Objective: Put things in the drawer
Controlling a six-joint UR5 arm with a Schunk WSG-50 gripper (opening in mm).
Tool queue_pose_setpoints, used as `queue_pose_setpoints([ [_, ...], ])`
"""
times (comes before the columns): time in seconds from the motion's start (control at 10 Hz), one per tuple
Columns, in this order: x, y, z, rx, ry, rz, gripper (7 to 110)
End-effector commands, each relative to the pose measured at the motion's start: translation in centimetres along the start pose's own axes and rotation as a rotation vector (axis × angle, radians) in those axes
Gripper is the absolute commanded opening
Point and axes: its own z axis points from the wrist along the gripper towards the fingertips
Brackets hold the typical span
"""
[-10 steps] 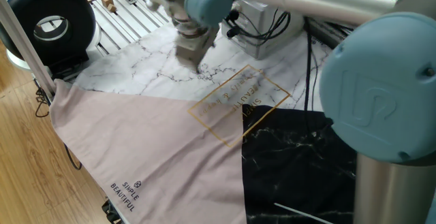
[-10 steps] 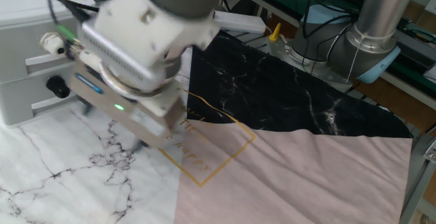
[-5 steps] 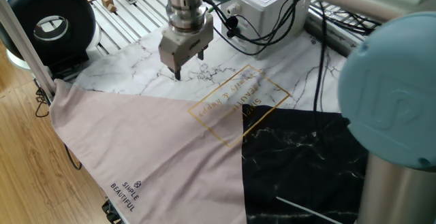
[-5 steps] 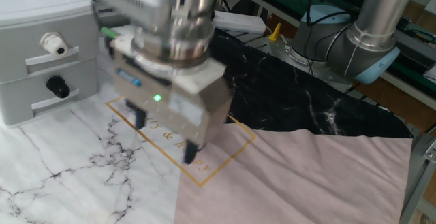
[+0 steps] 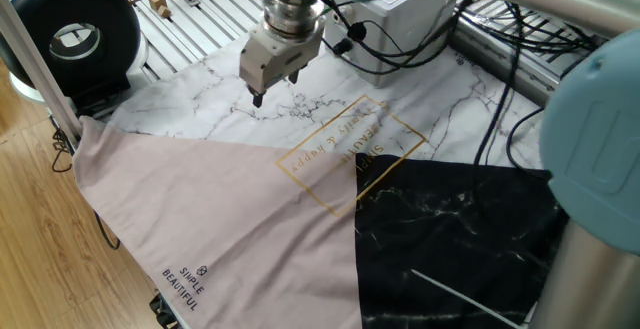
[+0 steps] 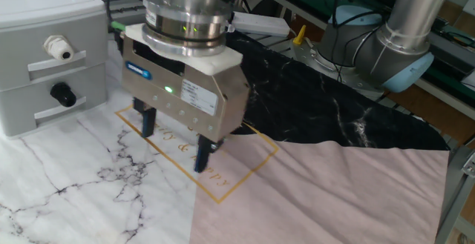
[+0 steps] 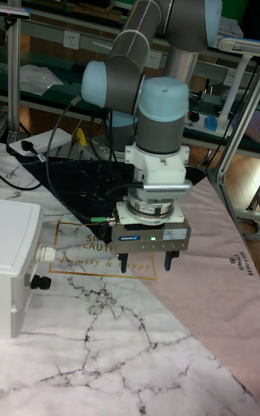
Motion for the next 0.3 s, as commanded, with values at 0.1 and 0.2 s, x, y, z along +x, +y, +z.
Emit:
queue_pose_setpoints([
  [0.1, -0.63, -0.14, 0.25, -0.015, -0.044, 0.002, 7],
  [0.2, -0.78, 0.09, 0.18, -0.015, -0.044, 0.001, 7],
])
